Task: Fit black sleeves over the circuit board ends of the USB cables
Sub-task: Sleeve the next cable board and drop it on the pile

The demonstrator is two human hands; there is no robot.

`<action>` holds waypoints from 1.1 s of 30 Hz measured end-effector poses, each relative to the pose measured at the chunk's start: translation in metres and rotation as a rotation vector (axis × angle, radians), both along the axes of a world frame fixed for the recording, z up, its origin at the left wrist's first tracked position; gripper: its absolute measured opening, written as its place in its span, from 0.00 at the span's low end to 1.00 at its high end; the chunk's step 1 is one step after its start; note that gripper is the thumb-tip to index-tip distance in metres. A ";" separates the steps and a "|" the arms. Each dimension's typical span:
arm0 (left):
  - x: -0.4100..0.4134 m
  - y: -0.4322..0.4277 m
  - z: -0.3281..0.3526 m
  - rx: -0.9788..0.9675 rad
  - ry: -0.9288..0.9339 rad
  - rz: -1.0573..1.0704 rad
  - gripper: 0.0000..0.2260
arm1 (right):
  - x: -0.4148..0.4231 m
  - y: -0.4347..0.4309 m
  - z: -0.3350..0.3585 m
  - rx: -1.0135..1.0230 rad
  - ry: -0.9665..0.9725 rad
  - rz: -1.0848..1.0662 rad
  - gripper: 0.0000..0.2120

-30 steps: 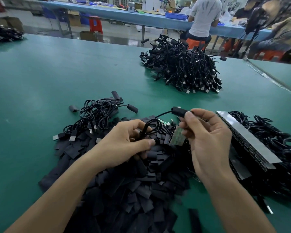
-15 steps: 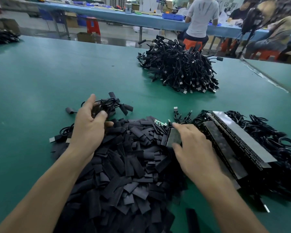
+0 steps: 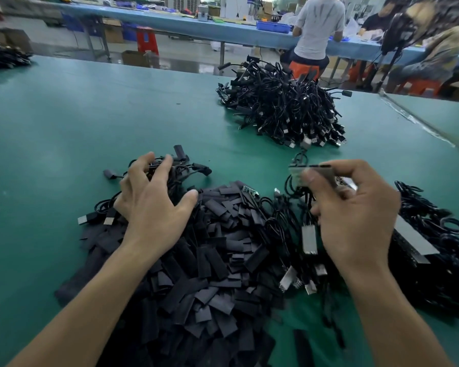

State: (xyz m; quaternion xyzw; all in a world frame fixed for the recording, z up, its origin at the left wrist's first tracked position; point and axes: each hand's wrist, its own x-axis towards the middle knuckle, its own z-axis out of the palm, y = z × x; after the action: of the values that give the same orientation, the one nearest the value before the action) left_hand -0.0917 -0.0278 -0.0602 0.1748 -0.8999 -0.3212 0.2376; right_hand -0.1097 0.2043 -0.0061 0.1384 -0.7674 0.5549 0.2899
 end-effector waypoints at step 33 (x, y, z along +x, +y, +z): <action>0.022 0.060 0.033 0.943 0.358 -0.718 0.07 | 0.014 -0.009 0.004 0.878 -0.560 0.310 0.06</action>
State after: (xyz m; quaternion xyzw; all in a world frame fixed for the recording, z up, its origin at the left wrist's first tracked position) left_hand -0.0698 0.0327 -0.0268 -0.1093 -0.6102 -0.7684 0.1590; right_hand -0.0958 0.1956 -0.0023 0.2048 -0.9456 0.2340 -0.0959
